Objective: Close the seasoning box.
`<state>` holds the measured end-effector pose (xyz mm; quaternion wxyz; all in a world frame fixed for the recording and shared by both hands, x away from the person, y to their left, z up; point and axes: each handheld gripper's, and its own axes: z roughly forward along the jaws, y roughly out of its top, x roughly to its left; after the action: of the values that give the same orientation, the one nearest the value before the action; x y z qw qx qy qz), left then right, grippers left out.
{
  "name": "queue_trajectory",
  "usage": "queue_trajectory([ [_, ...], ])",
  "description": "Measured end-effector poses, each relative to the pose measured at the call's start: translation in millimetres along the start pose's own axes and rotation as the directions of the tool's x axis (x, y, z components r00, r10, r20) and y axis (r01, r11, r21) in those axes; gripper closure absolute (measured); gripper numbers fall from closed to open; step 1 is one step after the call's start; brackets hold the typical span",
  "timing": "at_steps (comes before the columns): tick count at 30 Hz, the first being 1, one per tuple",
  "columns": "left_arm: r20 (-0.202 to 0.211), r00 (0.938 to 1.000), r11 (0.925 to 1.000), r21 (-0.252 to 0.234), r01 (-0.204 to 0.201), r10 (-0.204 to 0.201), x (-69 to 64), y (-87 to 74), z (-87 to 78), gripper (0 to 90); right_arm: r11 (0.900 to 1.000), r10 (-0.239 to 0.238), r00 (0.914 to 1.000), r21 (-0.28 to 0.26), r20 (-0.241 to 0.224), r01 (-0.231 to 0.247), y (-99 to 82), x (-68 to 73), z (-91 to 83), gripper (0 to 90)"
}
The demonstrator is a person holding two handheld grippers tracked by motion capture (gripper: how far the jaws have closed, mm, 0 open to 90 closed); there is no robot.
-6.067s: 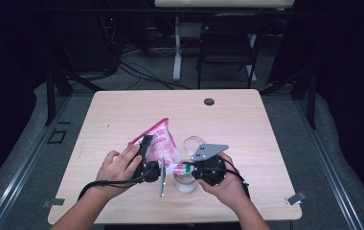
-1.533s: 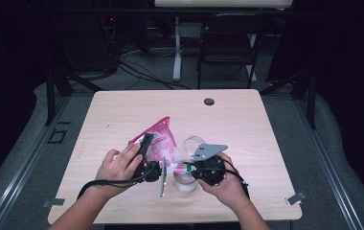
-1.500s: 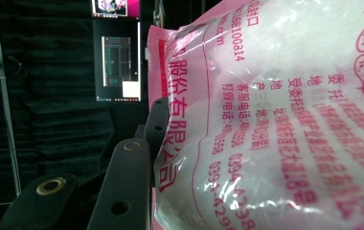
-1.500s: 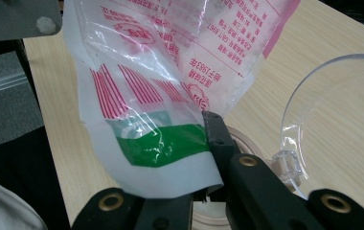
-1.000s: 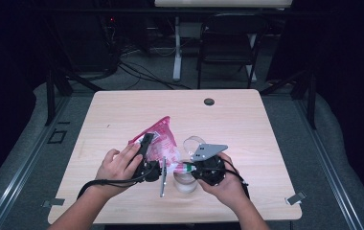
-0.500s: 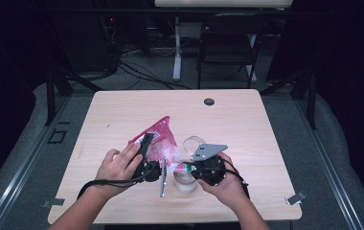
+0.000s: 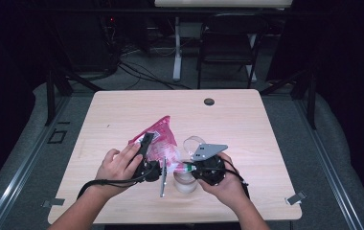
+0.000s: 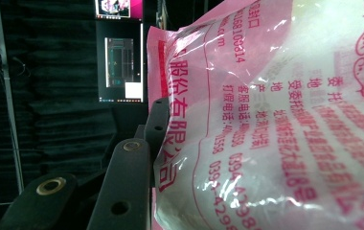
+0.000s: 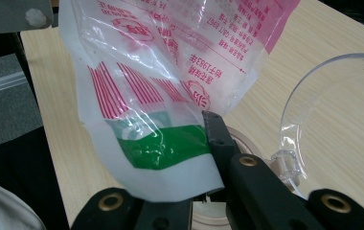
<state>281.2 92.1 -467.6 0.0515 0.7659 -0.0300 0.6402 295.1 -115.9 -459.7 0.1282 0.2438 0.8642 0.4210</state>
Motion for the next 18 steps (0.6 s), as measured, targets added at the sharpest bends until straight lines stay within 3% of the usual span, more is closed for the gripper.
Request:
queue_trajectory([
  [11, -0.008, 1.0, 0.9998, -0.019, 0.003, -0.003, -1.0, 0.7, 1.0, 67.5, 1.0, 0.002, 1.0, 0.005, 0.004, -0.002, -0.3, -0.6, 0.0, 90.0],
  [18, -0.001, 1.0, 1.0, -0.006, -0.001, 0.001, 0.3, 2.1, -0.3, 67.6, 1.0, 0.005, 1.0, 0.005, 0.002, -0.005, -0.5, -0.9, 0.0, 90.0],
])
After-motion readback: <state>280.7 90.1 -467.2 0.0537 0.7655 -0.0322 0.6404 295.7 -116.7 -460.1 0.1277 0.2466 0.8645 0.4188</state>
